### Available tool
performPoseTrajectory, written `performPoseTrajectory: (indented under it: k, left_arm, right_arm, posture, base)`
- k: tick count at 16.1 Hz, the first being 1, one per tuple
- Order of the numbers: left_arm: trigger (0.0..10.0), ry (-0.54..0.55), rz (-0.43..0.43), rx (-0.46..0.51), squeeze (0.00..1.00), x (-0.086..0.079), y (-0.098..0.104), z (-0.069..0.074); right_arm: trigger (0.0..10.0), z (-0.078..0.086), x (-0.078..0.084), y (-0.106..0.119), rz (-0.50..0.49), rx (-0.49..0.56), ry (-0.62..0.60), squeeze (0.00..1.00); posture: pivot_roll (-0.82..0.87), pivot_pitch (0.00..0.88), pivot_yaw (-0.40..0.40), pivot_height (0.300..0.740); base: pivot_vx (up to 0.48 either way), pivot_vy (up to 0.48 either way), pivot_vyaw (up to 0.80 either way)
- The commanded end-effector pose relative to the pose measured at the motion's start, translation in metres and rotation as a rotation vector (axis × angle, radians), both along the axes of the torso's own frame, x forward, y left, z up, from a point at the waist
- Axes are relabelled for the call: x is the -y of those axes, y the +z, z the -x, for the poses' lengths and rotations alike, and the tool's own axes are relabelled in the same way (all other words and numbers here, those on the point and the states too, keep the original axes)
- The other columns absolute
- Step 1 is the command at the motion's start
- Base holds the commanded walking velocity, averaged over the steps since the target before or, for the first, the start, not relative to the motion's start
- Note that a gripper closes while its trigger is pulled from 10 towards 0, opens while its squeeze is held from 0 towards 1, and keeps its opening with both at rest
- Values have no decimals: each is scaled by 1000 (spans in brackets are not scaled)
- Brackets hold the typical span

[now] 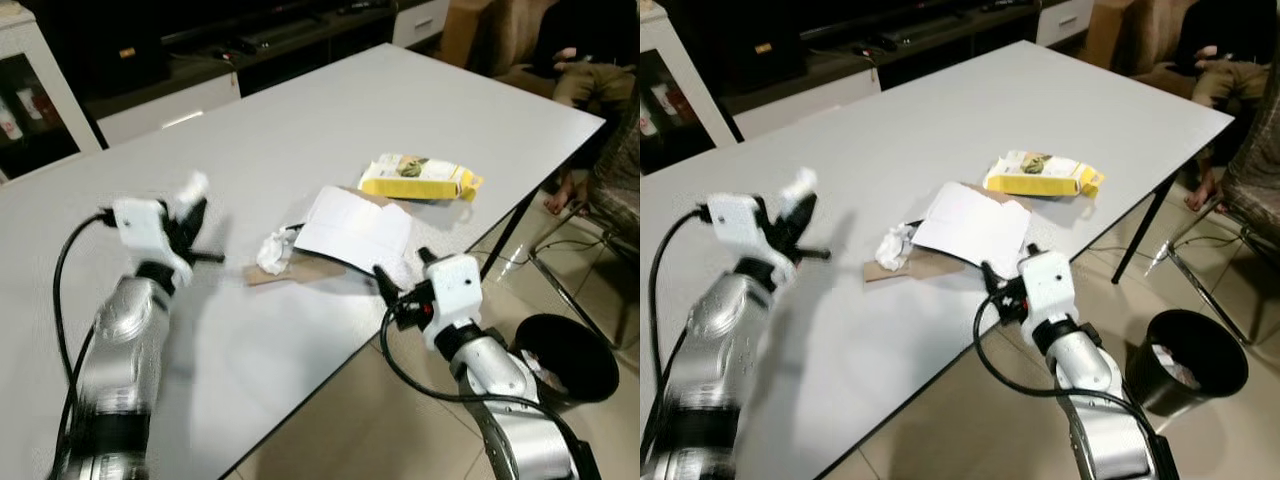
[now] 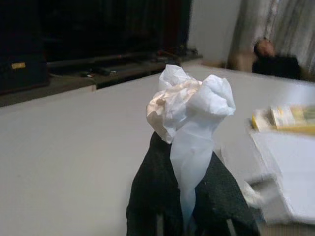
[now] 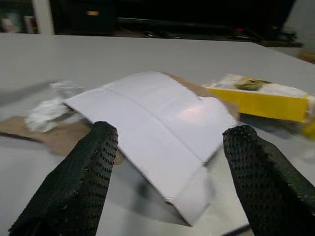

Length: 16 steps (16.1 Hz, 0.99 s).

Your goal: Picking trash to rubbish bin

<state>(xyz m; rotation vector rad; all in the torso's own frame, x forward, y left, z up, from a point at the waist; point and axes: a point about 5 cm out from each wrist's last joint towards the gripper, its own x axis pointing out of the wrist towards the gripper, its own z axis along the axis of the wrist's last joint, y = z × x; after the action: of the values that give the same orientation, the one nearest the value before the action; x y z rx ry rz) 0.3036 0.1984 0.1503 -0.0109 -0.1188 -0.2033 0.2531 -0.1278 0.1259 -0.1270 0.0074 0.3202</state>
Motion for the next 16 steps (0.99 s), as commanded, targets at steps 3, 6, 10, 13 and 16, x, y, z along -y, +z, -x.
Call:
performPoseTrajectory:
  k: [3, 6, 10, 13, 16]
  left_arm:
    - [10000, -15, -85, -3, 0, 11, 7, 9]
    - [10000, -32, -138, -27, 0, 18, 5, 16]
    - [10000, -32, -166, -46, 0, 19, 6, 16]
    - [10000, -36, -179, -54, 0, 20, 7, 16]
    - [10000, -32, -191, -52, 0, 19, 8, 16]
  right_arm:
    - [10000, -2, 0, 1, -16, -2, -8, 0]
    - [10000, -4, -1, -2, -29, -19, -8, 0]
    - [10000, -3, -1, -3, -27, -20, -8, 0]
    - [10000, -2, -1, -4, -27, -23, -8, 0]
    - [10000, -3, -2, -4, -22, -24, -1, 0]
  posture:
    - [-53, 0, 36, 740]
    - [-47, 0, 28, 740]
    - [-53, 0, 34, 740]
    - [-52, 0, 34, 740]
    - [-50, 0, 30, 740]
  base:
    - [0, 0, 0]
    - [0, 0, 0]
    - [0, 219, 0]
    - [0, 376, 0]
    - [0, 404, 0]
